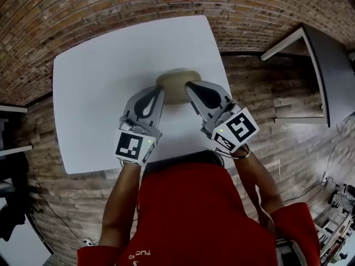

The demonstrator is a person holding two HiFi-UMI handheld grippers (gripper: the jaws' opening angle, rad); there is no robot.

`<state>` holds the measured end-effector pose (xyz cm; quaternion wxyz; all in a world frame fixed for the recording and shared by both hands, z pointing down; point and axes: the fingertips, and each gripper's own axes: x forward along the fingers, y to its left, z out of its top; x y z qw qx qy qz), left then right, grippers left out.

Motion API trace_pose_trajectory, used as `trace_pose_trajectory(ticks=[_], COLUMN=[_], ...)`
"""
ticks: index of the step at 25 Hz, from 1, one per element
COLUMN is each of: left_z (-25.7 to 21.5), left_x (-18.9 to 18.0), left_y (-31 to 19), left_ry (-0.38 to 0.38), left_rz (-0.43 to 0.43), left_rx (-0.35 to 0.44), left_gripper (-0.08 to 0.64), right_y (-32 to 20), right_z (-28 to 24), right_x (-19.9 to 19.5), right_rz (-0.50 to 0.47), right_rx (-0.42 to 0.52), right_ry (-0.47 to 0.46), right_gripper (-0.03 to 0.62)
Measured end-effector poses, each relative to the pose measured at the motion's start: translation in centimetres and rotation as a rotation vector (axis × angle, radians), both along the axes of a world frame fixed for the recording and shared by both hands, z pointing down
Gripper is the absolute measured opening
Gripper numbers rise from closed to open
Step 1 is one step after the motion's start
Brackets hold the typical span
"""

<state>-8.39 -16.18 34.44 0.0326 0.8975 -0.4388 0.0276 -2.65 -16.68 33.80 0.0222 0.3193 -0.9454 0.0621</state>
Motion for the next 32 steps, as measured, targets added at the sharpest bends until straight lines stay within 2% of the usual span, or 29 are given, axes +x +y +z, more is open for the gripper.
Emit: trace_pose_trajectory(ticks=[13,23,24,27,28,30,32], left_z=[2.3,3.5,3.6,4.3,4.6,5.4,6.4], left_x=[0.9,1.8,1.9,2.4,2.5,2.8,3.0], left_y=[-2.8,-3.4,-3.4,-3.1,-3.0,-2.7,-2.5], left_ry=[-0.044,-0.068,-0.069,-0.08,-0.091,-0.127,-0.166], left_rz=[0.0,0.072,0.085,0.144,0.167,0.213,0.258], left_rx=[-0.026,-0.038,-0.043,-0.062,-0.069,-0.085,-0.108], left_gripper=[0.014,0.016,0.027,0.171,0.2,0.258,0.303], right_y=[-2.7,-3.3,-3.2,-2.8,-2.6,-2.3,-1.9], right_z=[2.4,3.7,4.0,4.9,5.3,6.0,6.6], right_x=[1.6,2.1,2.2,2.3,2.3,2.4,2.4], right_rz=[-0.058,-0.113,-0.128,-0.18,-0.198,-0.238,-0.279], right_rx=[-0.001,-0.003,-0.003,0.005,0.006,0.003,0.0], right_ry=[0.065,0.112,0.127,0.203,0.231,0.287,0.34], right_gripper=[0.032,0.034,0.034,0.037,0.053,0.138,0.172])
